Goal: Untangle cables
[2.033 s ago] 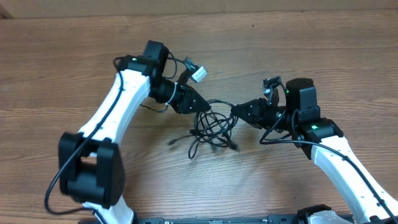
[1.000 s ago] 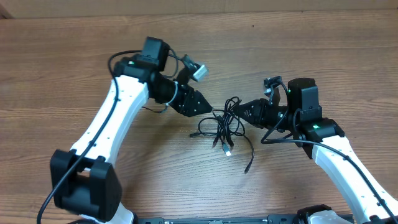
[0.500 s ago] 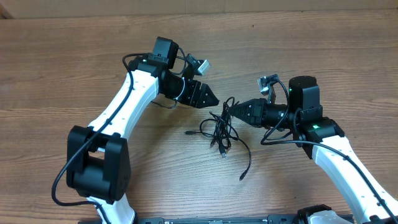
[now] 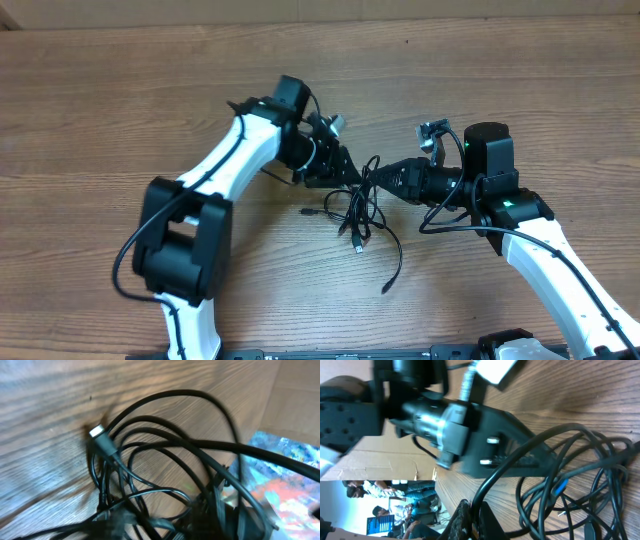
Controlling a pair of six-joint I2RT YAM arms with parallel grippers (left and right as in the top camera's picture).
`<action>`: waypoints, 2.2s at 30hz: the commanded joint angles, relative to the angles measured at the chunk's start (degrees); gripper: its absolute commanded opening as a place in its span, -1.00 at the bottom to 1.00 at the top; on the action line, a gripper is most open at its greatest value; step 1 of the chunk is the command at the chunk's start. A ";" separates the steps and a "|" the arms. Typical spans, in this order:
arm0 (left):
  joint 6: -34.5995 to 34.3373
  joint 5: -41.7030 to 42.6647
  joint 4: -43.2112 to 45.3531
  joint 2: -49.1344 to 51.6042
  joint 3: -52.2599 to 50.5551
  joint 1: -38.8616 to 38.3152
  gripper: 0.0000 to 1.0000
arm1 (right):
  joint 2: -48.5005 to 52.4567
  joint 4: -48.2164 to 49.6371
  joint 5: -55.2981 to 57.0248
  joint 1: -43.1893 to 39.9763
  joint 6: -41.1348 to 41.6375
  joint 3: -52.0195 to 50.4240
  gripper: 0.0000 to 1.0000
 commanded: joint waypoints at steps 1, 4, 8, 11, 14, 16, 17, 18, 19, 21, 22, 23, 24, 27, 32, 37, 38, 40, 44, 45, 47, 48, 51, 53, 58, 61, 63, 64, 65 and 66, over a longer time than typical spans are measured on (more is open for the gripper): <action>-2.86 0.76 -0.35 1.90 0.09 -0.63 -0.92 | -0.07 0.26 0.59 -0.02 -0.35 0.39 -0.92; -2.86 1.95 -0.28 0.92 0.37 0.07 -0.92 | -0.07 -0.13 1.88 -0.02 -0.50 0.39 -0.92; -2.86 1.57 -0.33 -3.10 0.68 2.01 -0.92 | -0.07 -2.86 7.06 -0.02 -0.50 0.39 -0.93; -2.89 -0.11 -0.37 -6.71 0.68 3.04 -0.92 | -0.07 -5.09 11.19 -0.02 -0.50 0.39 -0.92; -2.89 -1.40 -0.42 -9.97 0.68 3.85 -0.92 | -0.07 -6.91 14.82 -0.02 -0.50 0.39 -0.92; -2.89 -1.77 -0.59 -11.96 0.68 4.20 -0.92 | -0.07 -7.87 16.76 -0.02 -0.48 0.39 -0.90; -2.89 -1.77 -0.59 -12.81 0.68 4.37 -0.92 | -0.07 -8.46 17.77 -0.02 -0.48 0.39 -0.81; -2.89 -1.79 -0.55 -13.49 0.68 4.46 -0.92 | -0.07 -8.87 18.53 -0.02 -0.48 0.39 -0.71; -2.89 -1.92 -0.55 -14.05 0.68 4.50 -0.92 | -0.07 -9.44 19.50 -0.02 -0.50 0.39 -0.63; -2.91 -2.45 -0.52 -14.64 0.68 4.46 -0.92 | -0.07 -10.27 20.57 -0.02 -0.52 0.39 -0.42; -2.91 -2.93 -0.57 -14.71 0.68 4.46 -0.92 | -0.07 -10.51 20.57 -0.02 -0.81 0.39 -0.30; -2.89 -3.63 -0.68 -14.67 0.68 4.33 -0.92 | -0.07 -10.54 20.52 0.00 -1.64 0.39 -0.22; -2.93 -4.70 -1.07 -14.49 0.68 4.17 -0.91 | -0.07 -10.56 20.52 0.00 -1.81 0.39 -0.07; -2.91 -7.15 -1.66 -14.05 0.68 3.39 -0.92 | -0.07 -10.91 20.50 0.00 -1.81 0.39 0.36; -2.91 -9.25 -0.63 -13.14 0.66 1.01 -0.91 | -0.07 -12.26 20.50 0.00 -1.84 0.39 0.53; -2.93 -9.35 1.95 -12.96 0.66 -1.44 -0.70 | -0.07 -14.21 20.00 0.00 -2.03 0.39 0.54; -2.93 -9.33 2.56 -12.96 0.66 -1.90 -0.31 | -0.07 -14.56 19.43 0.00 -2.05 0.39 0.54; -2.93 -9.60 3.63 -12.96 0.66 -2.75 0.61 | -0.07 -14.84 18.16 0.00 -2.03 0.37 0.61; -5.86 -15.54 4.68 -12.98 0.66 -3.06 0.93 | -0.07 -15.28 16.59 0.00 -2.05 0.37 0.65; -6.95 -17.75 4.68 -12.96 0.66 -2.86 0.89 | -0.07 -15.56 16.70 -0.02 -2.08 0.35 0.66; -8.90 -21.77 4.46 -12.98 0.66 -2.67 0.82 | -0.07 -16.28 17.94 0.00 -2.05 0.35 0.66; -9.46 -22.86 4.20 -12.96 0.61 -2.69 0.78 | -0.07 -16.65 18.93 -0.02 -2.03 0.35 0.66; -10.95 -22.60 2.84 -12.96 0.55 -3.10 0.62 | -0.07 -17.81 22.36 -0.02 -2.01 0.35 0.65; -11.65 -22.82 1.66 -12.96 0.52 -3.91 0.55 | -0.07 -18.78 24.02 -0.02 -1.99 0.35 0.64; -14.53 -24.59 -1.05 -12.96 0.48 -5.90 0.47 | 0.24 -21.42 25.11 0.00 -1.97 0.35 0.54; -14.91 -24.79 -1.22 -12.96 -0.04 -7.37 0.47 | 1.05 -22.75 25.11 -0.02 -1.99 0.33 0.54; -17.09 -26.36 -1.16 -12.96 -0.90 -8.66 0.41 | 1.64 -23.21 25.09 0.00 -1.99 0.28 0.53; -18.64 -27.93 -1.03 -12.96 -1.49 -9.40 0.36 | 1.92 -23.37 25.09 0.00 -1.99 0.22 0.53; -19.89 -29.44 -0.76 -12.96 -2.05 -10.01 0.25 | 2.12 -23.37 25.09 0.00 -1.99 0.13 0.54; -21.53 -31.34 -0.22 -12.96 -2.82 -10.64 0.08 | 2.19 -23.37 25.09 -0.02 -1.99 0.04 0.53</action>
